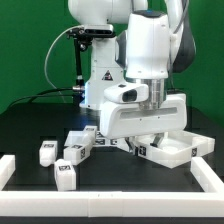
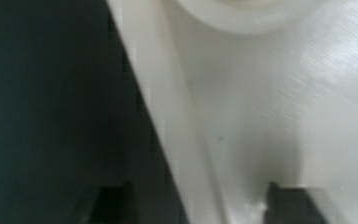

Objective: Assemble one leg

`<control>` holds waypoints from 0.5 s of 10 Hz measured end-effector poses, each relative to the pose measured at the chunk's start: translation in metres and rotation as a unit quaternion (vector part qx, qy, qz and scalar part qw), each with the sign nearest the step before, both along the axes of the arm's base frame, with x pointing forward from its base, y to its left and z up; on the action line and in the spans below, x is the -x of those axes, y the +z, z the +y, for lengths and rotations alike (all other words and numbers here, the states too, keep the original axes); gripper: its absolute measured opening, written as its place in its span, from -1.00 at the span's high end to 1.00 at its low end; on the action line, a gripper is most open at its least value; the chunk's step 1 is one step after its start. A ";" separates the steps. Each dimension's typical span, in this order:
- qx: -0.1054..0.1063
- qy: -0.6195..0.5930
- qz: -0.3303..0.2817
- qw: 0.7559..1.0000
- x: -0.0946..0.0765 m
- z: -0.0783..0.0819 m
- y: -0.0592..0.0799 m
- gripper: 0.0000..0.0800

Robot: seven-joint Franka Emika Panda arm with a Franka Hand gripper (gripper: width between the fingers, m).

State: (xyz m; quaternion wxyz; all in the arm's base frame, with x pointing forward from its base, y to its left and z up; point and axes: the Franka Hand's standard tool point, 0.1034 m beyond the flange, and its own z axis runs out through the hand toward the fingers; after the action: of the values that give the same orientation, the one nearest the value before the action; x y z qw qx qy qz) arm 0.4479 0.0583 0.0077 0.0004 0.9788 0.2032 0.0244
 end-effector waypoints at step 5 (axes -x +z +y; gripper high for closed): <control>-0.004 -0.074 0.010 0.997 0.003 -0.008 0.014 0.87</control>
Offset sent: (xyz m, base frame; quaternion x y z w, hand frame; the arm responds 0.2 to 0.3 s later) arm 0.0000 0.0000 0.0000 0.0000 0.0000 0.0000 1.0000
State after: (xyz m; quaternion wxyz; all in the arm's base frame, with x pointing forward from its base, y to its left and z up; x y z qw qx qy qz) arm 0.4447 0.0505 0.0220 -0.0040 0.9914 0.1297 0.0153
